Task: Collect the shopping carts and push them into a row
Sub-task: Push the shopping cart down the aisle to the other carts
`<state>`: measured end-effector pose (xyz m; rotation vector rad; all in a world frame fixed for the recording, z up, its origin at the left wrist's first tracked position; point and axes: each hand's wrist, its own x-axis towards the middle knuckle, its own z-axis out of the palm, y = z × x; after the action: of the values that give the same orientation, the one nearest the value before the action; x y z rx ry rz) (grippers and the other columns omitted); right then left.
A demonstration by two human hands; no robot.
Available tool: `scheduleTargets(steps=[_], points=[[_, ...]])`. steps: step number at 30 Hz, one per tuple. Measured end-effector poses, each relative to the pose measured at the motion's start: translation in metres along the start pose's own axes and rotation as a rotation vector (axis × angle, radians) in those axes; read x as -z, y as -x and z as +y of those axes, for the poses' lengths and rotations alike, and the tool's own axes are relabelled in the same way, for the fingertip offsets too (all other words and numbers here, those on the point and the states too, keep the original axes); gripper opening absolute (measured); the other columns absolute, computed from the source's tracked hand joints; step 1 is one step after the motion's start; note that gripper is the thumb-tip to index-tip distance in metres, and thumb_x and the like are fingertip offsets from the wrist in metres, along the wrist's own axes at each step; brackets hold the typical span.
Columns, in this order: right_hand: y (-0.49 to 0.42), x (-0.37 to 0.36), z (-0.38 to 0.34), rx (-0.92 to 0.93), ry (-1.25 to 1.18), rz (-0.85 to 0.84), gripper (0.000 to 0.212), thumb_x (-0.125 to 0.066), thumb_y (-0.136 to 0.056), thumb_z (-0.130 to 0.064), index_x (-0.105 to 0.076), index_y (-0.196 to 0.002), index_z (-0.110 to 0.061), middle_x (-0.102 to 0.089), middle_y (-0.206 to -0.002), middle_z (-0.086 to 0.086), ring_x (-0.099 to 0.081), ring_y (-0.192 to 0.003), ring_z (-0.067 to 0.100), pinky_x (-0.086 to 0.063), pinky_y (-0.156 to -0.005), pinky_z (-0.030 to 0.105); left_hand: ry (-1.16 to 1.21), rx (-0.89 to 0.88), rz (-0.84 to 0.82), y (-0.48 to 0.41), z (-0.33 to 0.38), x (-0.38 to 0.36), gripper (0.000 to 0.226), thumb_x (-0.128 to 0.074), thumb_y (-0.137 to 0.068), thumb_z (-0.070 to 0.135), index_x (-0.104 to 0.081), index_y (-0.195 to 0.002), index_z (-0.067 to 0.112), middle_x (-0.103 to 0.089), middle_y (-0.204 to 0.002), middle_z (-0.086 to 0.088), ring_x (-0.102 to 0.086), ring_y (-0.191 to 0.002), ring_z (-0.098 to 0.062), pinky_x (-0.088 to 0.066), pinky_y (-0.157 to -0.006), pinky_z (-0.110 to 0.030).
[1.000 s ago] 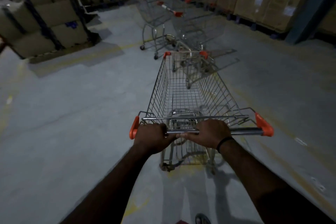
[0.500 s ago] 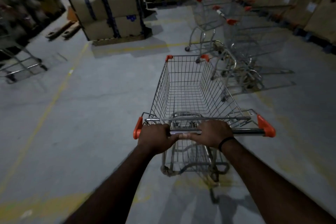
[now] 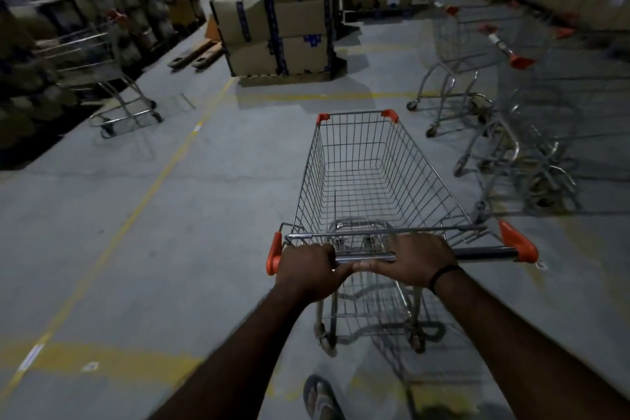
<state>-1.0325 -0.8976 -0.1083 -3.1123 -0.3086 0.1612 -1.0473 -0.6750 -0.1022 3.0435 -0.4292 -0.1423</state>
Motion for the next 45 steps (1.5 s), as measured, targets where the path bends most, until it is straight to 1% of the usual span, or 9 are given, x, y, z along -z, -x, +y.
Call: scheduleTargets(steps=[6,12,15,18,24,29,35,40,45], points=[[-0.078,0.012,0.000,0.058,-0.012,-0.005,0.086,-0.020,-0.059,-0.107,-0.051,-0.066,-0.027,-0.061,-0.075,-0.006,-0.063,-0.077,0.018,-0.052,-0.072,0.031,-0.014,0.028,0.045,-0.064,-0.035,0.001,0.066,-0.025,-0.085,0.089,-0.054,-0.084,0.029,-0.070,-0.085,0.004,-0.067,-0.081,-0.018,-0.047,-0.079,-0.036],[-0.163,0.021,0.002,0.089,0.004,0.009,0.115,-0.003,-0.046,-0.110,-0.071,-0.085,-0.026,-0.069,-0.082,-0.005,-0.066,-0.080,0.018,-0.055,-0.075,0.032,0.008,0.069,0.073,-0.132,-0.067,0.007,0.076,-0.021,-0.081,0.091,-0.062,-0.089,0.028,-0.069,-0.084,0.006,-0.066,-0.079,-0.016,-0.048,-0.079,-0.036],[-0.204,0.026,0.003,0.107,0.008,-0.001,0.119,0.000,-0.044,-0.110,-0.072,-0.087,-0.025,-0.070,-0.084,-0.004,-0.067,-0.082,0.019,-0.054,-0.077,0.033,0.019,0.097,0.082,-0.165,-0.083,0.011,0.078,-0.020,-0.081,0.093,-0.061,-0.087,0.028,-0.067,-0.082,0.007,-0.065,-0.077,-0.015,-0.050,-0.081,-0.038],[-0.243,0.030,0.005,0.119,-0.007,-0.026,0.119,-0.004,-0.043,-0.112,-0.072,-0.086,-0.025,-0.069,-0.082,-0.004,-0.067,-0.082,0.019,-0.055,-0.079,0.035,0.020,0.128,0.075,-0.195,-0.096,0.014,0.066,-0.027,-0.085,0.088,-0.054,-0.081,0.028,-0.063,-0.078,0.008,-0.065,-0.077,-0.016,-0.048,-0.081,-0.037],[-0.336,0.041,0.013,0.221,-0.001,-0.012,0.093,-0.018,-0.053,-0.109,-0.054,-0.064,-0.023,-0.061,-0.073,-0.004,-0.064,-0.079,0.020,-0.049,-0.069,0.031,0.022,0.196,0.082,-0.269,-0.127,0.018,0.057,-0.033,-0.088,0.083,-0.051,-0.081,0.029,-0.070,-0.086,0.005,-0.067,-0.084,-0.018,-0.046,-0.083,-0.038],[-0.428,0.047,0.025,0.356,0.033,0.028,0.111,-0.008,-0.047,-0.107,-0.069,-0.079,-0.021,-0.069,-0.082,0.000,-0.066,-0.082,0.021,-0.052,-0.073,0.031,0.019,0.305,0.090,-0.337,-0.146,0.027,0.056,-0.035,-0.088,0.082,-0.051,-0.081,0.029,-0.070,-0.087,0.004,-0.067,-0.086,-0.019,-0.046,-0.082,-0.036],[-0.525,0.059,0.045,0.510,0.025,0.016,0.125,0.003,-0.040,-0.110,-0.072,-0.088,-0.023,-0.071,-0.085,-0.002,-0.068,-0.086,0.021,-0.051,-0.076,0.032,0.037,0.494,0.085,-0.402,-0.142,0.035,0.070,-0.024,-0.082,0.091,-0.053,-0.080,0.027,-0.063,-0.076,0.007,-0.065,-0.077,-0.016,-0.048,-0.086,-0.037],[-0.588,0.070,0.047,0.654,0.070,0.011,0.109,-0.010,-0.052,-0.108,-0.070,-0.087,-0.024,-0.072,-0.089,-0.004,-0.068,-0.091,0.020,-0.048,-0.077,0.032,0.060,0.617,0.074,-0.442,-0.146,0.043,0.078,-0.021,-0.080,0.093,-0.059,-0.086,0.026,-0.068,-0.082,0.006,-0.067,-0.078,-0.016,-0.050,-0.081,-0.036],[-0.649,0.076,0.031,0.742,0.086,0.017,0.102,-0.017,-0.055,-0.108,-0.066,-0.082,-0.023,-0.073,-0.090,-0.002,-0.068,-0.091,0.021,-0.049,-0.079,0.033,0.075,0.696,0.050,-0.477,-0.170,0.050,0.071,-0.023,-0.082,0.091,-0.055,-0.086,0.028,-0.069,-0.086,0.004,-0.068,-0.082,-0.017,-0.051,-0.082,-0.036]])
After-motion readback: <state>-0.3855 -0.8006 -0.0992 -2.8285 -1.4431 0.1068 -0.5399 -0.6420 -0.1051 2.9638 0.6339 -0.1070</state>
